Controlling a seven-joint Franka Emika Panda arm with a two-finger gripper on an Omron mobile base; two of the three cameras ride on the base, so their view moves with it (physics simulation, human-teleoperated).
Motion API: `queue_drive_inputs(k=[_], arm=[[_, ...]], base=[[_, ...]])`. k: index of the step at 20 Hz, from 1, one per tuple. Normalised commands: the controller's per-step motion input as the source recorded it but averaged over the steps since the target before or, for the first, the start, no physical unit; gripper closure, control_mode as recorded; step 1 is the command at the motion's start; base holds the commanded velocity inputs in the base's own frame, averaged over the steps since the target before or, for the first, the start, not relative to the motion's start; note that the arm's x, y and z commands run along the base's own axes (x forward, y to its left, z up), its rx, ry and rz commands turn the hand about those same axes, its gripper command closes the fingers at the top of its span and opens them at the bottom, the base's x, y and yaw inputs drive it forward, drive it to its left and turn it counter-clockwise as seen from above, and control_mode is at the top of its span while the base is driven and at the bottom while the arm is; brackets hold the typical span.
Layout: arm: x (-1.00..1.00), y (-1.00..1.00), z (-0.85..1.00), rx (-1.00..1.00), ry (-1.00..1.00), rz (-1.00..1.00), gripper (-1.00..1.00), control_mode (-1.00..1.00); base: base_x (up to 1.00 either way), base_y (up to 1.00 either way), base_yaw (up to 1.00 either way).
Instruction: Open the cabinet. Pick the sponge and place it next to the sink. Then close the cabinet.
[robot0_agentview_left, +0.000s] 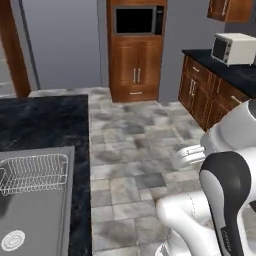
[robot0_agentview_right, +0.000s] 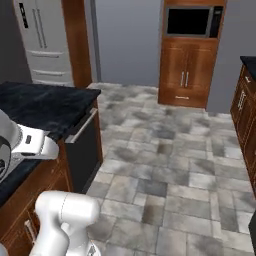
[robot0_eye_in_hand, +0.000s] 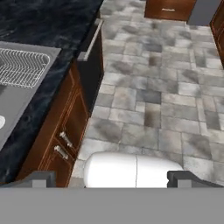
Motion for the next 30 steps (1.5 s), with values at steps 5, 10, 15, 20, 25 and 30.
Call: queue_drive_inputs(k=[5, 10, 15, 20, 25, 30], arm=[[0.00, 0.00, 0.00, 0.00, 0.00, 0.00, -1.00, 1.00], [0.00, 0.00, 0.00, 0.00, 0.00, 0.00, -1.00, 1.00], [0.00, 0.00, 0.00, 0.00, 0.00, 0.00, -1.00, 1.00], [0.00, 0.00, 0.00, 0.00, 0.00, 0.00, -1.00, 1.00], [0.00, 0.00, 0.00, 0.00, 0.00, 0.00, -1.00, 1.00], [0.00, 0.00, 0.00, 0.00, 0.00, 0.00, -1.00, 1.00]], base=[[0.00, 0.00, -0.90], [-0.05, 0.00, -0.90], [-0.02, 0.00, -0.91], [0.00, 0.00, -0.91], [0.15, -0.03, -0.79], [0.48, -0.56, -0.04]])
